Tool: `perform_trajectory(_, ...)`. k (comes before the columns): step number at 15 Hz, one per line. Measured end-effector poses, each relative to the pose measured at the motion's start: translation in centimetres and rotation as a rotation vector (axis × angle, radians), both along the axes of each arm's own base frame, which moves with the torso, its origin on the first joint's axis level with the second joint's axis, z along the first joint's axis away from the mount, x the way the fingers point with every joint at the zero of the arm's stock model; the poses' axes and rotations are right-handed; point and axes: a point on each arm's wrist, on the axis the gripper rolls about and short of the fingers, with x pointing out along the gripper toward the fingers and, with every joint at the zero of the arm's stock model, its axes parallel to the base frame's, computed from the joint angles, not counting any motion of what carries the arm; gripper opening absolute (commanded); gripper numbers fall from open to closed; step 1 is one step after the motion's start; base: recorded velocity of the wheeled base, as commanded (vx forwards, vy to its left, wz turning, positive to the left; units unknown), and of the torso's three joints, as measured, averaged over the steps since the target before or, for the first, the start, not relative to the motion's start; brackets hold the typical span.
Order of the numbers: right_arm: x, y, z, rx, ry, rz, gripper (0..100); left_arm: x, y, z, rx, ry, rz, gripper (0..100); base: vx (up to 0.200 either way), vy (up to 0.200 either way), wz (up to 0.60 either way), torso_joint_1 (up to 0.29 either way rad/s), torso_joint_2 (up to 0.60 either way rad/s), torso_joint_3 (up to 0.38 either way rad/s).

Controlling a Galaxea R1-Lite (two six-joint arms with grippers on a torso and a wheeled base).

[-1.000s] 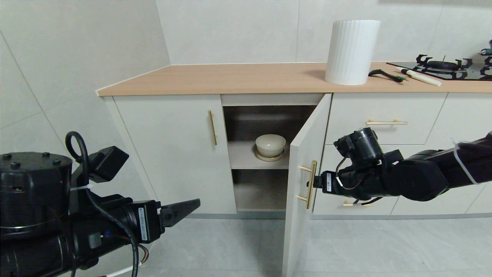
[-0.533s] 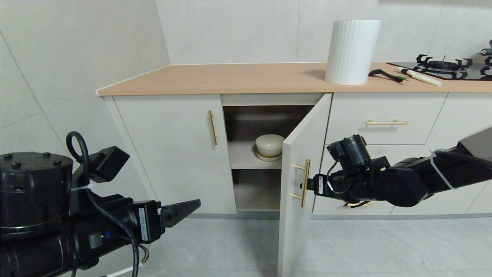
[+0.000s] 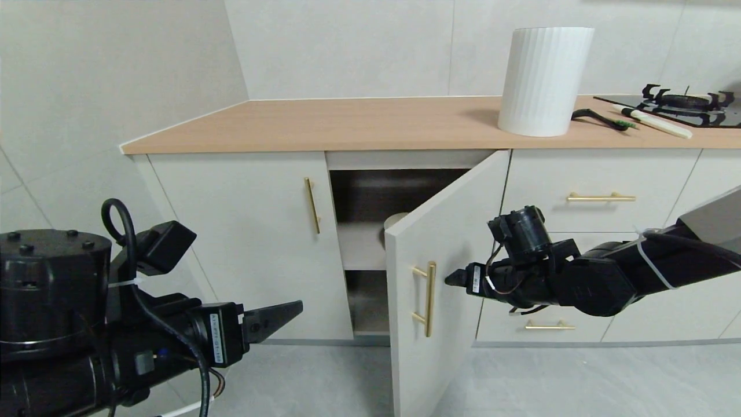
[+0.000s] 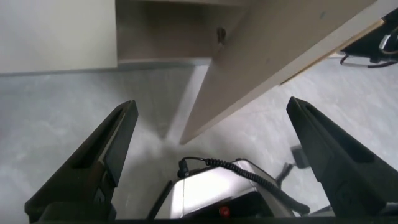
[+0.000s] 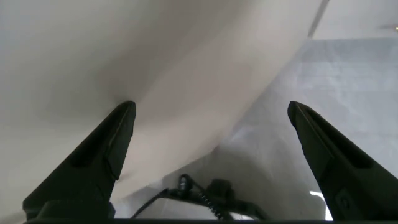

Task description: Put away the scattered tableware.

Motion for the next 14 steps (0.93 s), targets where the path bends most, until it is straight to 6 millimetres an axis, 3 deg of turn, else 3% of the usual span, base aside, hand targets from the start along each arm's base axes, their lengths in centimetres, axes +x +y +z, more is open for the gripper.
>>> perform_trajectory(2,-0.1,0.4,0.1,0.022,0.003,-0.007,100,0.0,0.0,0.0,0.0,0.0,-0.001,100,0.2,0.0,0.0,0.002,0.0,0.0)
perform_trajectory(7,0.2,1.1,1.0,0.119,-0.056,-0.036,100,0.0,0.0,0.1,-0.004,-0.002,0.003,100,0.0,0.0,0.0,0.0,0.0,0.0)
perform_trajectory(14,2.2,2.1,1.7,0.21,-0.104,-0.161,100,0.0,0.0,0.0,-0.002,0.001,0.001,100,0.0,0.0,0.0,0.0,0.0,0.0)
